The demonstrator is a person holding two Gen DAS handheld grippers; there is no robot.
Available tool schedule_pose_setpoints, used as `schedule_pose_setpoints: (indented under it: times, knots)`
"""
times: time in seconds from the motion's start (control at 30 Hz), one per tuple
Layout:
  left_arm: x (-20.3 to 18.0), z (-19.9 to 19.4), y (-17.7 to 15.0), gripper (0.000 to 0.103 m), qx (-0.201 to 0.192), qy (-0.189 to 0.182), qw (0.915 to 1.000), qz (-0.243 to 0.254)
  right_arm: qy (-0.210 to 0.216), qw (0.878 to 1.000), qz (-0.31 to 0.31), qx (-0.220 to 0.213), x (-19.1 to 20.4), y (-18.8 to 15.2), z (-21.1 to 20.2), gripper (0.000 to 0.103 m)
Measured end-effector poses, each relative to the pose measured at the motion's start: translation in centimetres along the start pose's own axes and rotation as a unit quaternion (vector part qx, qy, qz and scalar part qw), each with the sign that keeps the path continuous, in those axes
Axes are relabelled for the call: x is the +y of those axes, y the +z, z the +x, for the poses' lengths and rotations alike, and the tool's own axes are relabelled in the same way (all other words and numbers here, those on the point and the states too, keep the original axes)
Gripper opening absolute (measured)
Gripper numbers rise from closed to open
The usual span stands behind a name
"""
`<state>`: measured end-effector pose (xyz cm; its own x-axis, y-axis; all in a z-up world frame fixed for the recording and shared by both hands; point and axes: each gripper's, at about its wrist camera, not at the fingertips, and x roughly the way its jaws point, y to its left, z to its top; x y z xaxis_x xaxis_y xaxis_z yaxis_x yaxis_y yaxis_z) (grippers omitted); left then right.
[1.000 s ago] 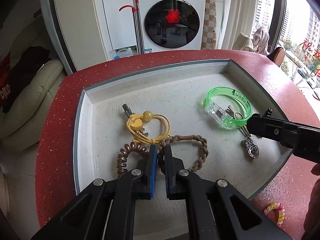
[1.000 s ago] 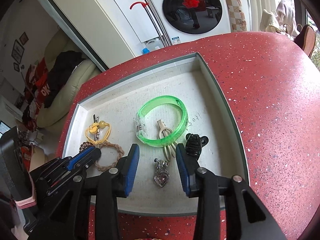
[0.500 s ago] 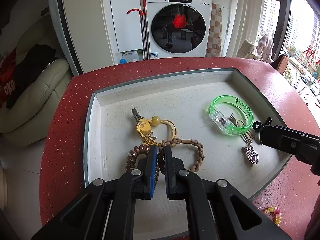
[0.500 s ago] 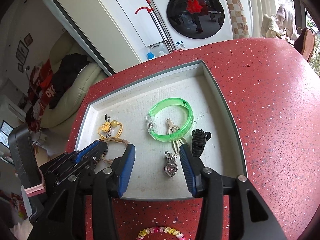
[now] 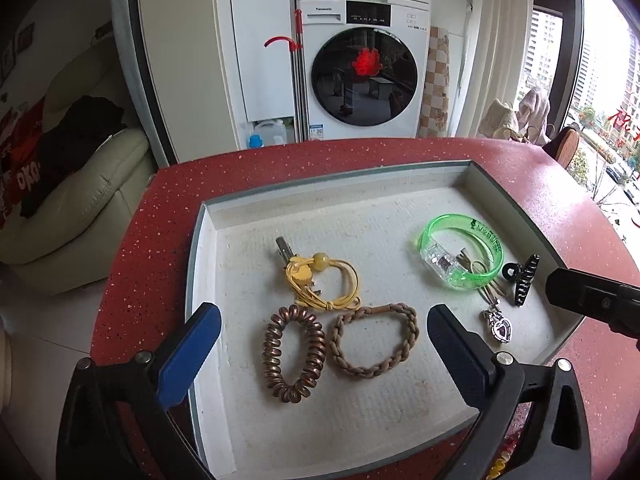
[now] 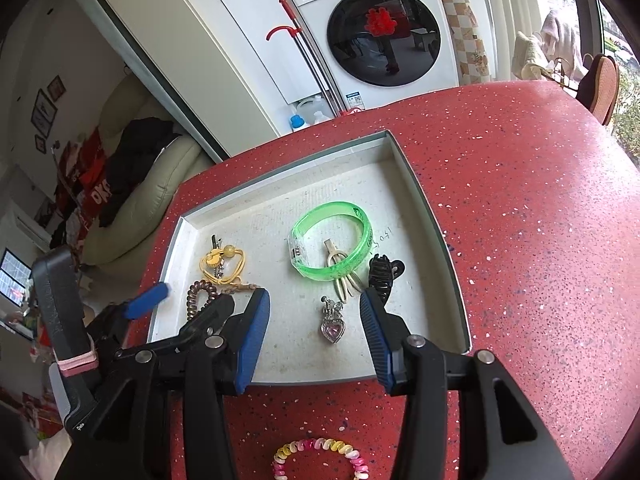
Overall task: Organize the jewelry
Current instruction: 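Open the right tool releasing the pendant while the left tool releases the braided bracelet, then withdraw both tools from the tray toward the beaded bracelet and remaining pendant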
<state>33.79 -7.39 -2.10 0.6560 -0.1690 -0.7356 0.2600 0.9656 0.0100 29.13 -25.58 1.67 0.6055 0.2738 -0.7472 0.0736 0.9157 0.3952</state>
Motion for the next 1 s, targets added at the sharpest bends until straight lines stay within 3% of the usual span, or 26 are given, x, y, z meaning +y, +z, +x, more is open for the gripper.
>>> schedule_pose_setpoints:
  times: [0.2,0.23,0.33,0.63,1.0]
  knots:
    - [0.2,-0.8,0.1,0.103,-0.005,0.003,1.0,-0.002,-0.001,1.0,0.003,-0.01,-0.1,-0.1,-0.8,0.052]
    - [0.3,-0.9,0.0,0.103,-0.004,0.002,1.0,-0.004,-0.002,1.0,0.001,-0.01,0.0,-0.2,-0.9,0.058]
    - [0.7,-1.3,-0.4,0.103,0.0,0.008,0.9999,-0.006,-0.006,1.0,-0.007,-0.022,0.4,-0.5,-1.6,0.087]
    - [1.4,-3.5,-2.1,0.103,0.01,0.013,0.9998,-0.014,-0.009,0.998,-0.012,-0.062,0.6,-1.8,-4.7,0.089]
    - [0.5,-7.7,-5.8,0.103,0.006,-0.003,1.0,0.003,-0.002,1.0,-0.009,-0.016,0.0,-4.8,-6.1,0.089]
